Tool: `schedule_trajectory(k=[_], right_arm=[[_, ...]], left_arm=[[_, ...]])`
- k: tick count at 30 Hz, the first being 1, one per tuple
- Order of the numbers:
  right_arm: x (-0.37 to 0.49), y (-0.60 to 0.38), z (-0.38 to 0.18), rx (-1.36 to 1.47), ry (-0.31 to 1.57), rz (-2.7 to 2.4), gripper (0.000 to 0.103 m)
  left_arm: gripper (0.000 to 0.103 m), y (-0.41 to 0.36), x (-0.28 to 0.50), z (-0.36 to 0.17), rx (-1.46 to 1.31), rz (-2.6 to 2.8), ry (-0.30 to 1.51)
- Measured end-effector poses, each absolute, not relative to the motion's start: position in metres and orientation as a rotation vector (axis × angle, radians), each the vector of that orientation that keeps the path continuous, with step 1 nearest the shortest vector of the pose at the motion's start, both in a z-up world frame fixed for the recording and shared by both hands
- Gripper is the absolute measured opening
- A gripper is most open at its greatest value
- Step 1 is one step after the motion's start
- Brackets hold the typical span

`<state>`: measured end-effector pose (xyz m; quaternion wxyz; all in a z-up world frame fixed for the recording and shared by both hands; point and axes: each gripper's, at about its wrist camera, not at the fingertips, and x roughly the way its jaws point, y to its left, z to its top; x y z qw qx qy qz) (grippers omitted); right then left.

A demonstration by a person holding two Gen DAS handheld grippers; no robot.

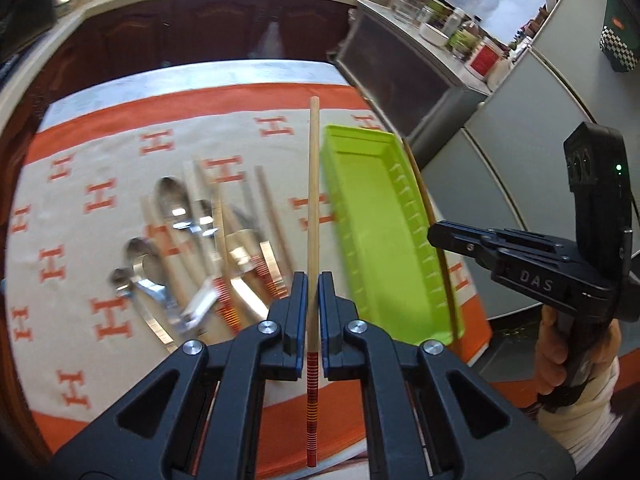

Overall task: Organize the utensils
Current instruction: 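Carry both chopsticks into the green tray and open both tools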

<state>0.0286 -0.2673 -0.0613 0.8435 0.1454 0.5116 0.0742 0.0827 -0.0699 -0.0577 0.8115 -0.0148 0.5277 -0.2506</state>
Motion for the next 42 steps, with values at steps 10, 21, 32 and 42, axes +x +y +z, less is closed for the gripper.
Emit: schedule_trajectory(k=[10,21,32,42], right_arm=[[0.064,-0.308,-0.095,0.374,1.152,0.058,0.006],[0.080,-0.311,-0.102,0.363,1.151,0.020,0.007],[0.060,-0.288,-0.091,0.318,1.143,0.055,0.013],[0.042,-0.253,-0.078,0.275,1.124,0.109,0.021]], left_arm=[[0.004,-0.175,0.121,-0.092,-0.041,-0.603,1.240],[0.004,-0.175,0.126,-0.119,-0.018,-0.575,1.285],[0.035,-0.127,0.104,-0.078,0.037,-0.507,1.145],[0.038,-0.063,0.084,-0.064,0.047,-0.375,1.087]])
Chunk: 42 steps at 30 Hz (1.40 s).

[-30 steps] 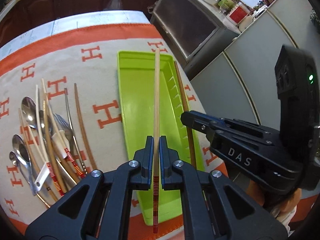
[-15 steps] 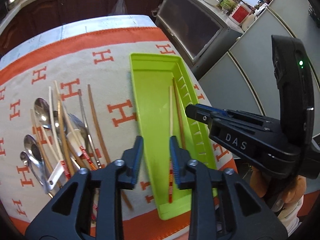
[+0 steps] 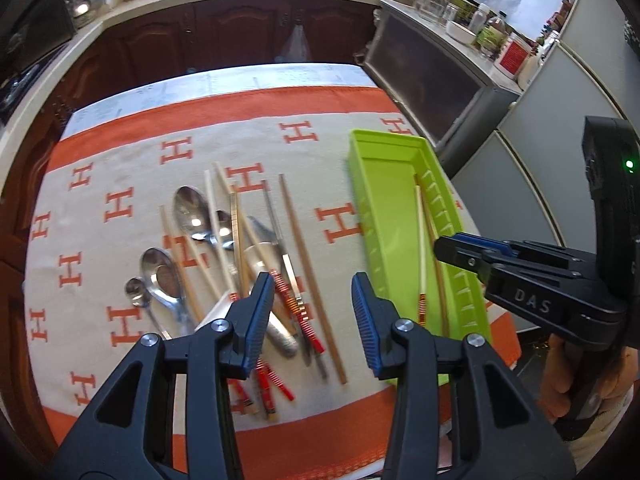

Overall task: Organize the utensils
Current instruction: 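Carry both chopsticks into the green tray and open both tools, then grasp a small steel spoon with the left tool while the right tool grasps a wooden chopstick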

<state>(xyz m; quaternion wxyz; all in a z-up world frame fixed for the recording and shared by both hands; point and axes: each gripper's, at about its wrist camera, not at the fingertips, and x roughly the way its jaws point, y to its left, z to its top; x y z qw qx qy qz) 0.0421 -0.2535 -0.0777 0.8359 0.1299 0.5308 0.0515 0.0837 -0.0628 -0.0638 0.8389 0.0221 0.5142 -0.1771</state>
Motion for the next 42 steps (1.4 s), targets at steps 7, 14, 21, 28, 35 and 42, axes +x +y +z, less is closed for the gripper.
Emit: schedule_trajectory(k=[7,14,21,28,35,42], right_arm=[[0.033,-0.222,-0.071,0.253,1.120,0.169,0.022],[0.033,-0.194,-0.072,0.238,1.131,0.225,0.022],[0.039,-0.162,-0.082,0.193,1.139,0.300,0.022],[0.052,-0.136,-0.104,0.175,1.160,0.365,0.022],[0.070,-0.125,-0.130,0.186,1.198,0.379,0.022],[0.082,-0.117,-0.146,0.168,1.216,0.379,0.022]], left_arm=[[0.039,-0.012,0.078,-0.058,-0.004,-0.289,1.056],[0.039,0.044,0.076,-0.051,-0.038,-0.205,1.023],[0.039,0.077,0.081,-0.071,-0.083,-0.164,1.057],[0.039,0.088,0.089,-0.109,-0.110,-0.150,1.118],[0.039,0.092,0.102,-0.154,-0.126,-0.107,1.201],[0.039,0.080,0.108,-0.178,-0.078,-0.066,1.236]])
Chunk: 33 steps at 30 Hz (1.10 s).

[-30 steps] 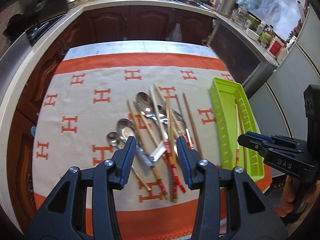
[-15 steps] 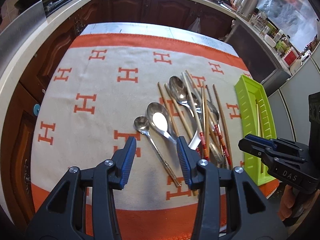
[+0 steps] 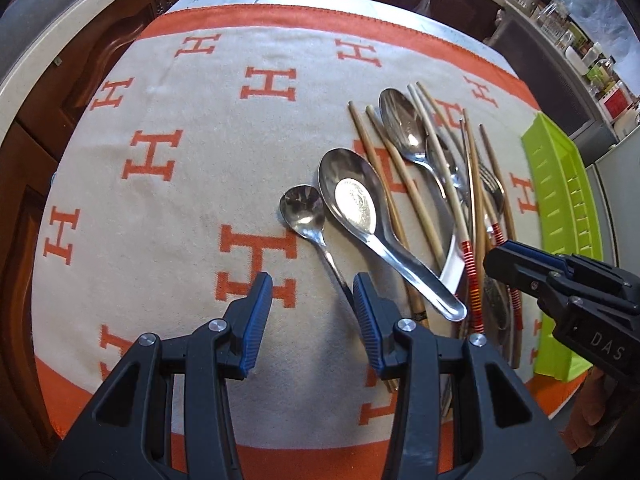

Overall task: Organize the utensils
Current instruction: 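Grasp a small steel spoon with the left tool while the right tool grasps a wooden chopstick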

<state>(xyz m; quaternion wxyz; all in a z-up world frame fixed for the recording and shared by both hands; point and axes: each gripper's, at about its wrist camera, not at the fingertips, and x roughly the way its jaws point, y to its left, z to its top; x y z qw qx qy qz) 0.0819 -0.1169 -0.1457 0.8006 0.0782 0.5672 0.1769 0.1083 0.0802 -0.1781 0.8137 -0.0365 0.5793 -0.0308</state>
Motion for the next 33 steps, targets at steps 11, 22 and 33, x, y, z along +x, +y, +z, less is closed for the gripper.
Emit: schedule_trajectory(k=[11,22,33], right_arm=[[0.086,-0.100,-0.150,0.086,1.180,0.394,0.009],[0.084,-0.099,-0.151,0.085,1.169,0.396,0.007],[0.074,-0.109,-0.143,0.159,1.161,0.418,0.006]], left_arm=[[0.039,0.059,0.109,-0.185,0.052,-0.015,1.207],[0.006,0.056,0.103,-0.183,0.079,-0.036,1.172],[0.002,0.074,0.092,-0.178,-0.017,-0.050,1.177]])
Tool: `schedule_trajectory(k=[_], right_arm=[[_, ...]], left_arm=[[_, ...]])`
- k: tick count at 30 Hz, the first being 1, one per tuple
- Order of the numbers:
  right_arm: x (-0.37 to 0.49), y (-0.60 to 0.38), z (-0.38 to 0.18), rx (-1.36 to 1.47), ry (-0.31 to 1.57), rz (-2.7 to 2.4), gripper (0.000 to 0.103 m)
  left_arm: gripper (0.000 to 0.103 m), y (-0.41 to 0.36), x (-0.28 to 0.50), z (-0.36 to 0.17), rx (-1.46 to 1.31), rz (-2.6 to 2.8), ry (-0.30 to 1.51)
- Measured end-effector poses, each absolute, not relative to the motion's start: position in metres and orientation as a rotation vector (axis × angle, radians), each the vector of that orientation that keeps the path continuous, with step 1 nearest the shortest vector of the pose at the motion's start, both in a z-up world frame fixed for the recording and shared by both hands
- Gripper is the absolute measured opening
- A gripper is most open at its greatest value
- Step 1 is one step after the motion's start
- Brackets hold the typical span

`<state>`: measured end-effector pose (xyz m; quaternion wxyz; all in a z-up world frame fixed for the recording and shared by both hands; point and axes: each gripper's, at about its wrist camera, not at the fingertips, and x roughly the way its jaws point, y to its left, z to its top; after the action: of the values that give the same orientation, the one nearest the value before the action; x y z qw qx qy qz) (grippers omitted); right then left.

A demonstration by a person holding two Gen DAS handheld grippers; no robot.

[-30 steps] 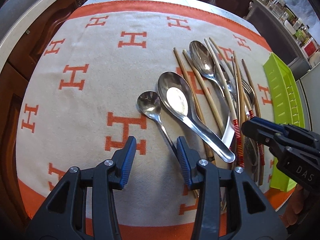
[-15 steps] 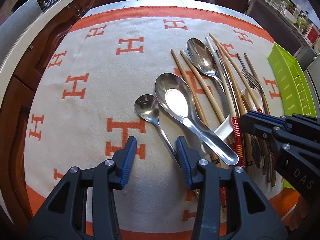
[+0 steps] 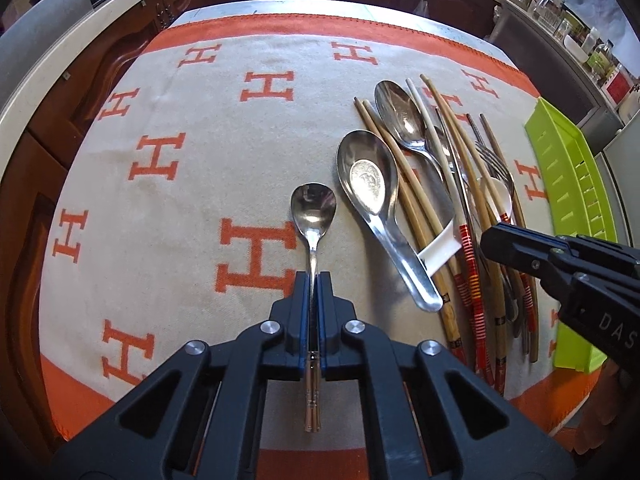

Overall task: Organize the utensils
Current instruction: 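Grasp a small steel spoon with the left tool while the right tool grasps a wooden chopstick, then lower the spoon and chopstick into the green tray and open both tools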

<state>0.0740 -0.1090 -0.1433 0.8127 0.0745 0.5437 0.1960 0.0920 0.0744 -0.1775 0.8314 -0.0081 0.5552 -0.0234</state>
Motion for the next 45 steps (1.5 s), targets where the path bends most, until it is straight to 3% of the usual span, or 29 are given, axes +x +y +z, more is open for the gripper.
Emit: schedule_trajectory(k=[16,30,37,45], right_arm=[[0.047,-0.153,-0.100,0.347,1.093,0.449,0.006],[-0.016,-0.245,-0.031,0.447,0.916,0.361,0.005],[-0.033,-0.290,-0.016,0.444,0.894,0.245,0.006],[-0.010,-0.308,-0.051,0.402,1.013,0.146,0.006]], left_arm=[[0.002,0.074,0.060,-0.109,-0.059,-0.124,1.064],[0.002,-0.038,0.048,-0.046,0.020,-0.393,0.991],[0.002,-0.108,0.054,-0.039,0.045,-0.517,1.000],[0.002,-0.169,0.079,-0.074,0.014,-0.575,1.097]])
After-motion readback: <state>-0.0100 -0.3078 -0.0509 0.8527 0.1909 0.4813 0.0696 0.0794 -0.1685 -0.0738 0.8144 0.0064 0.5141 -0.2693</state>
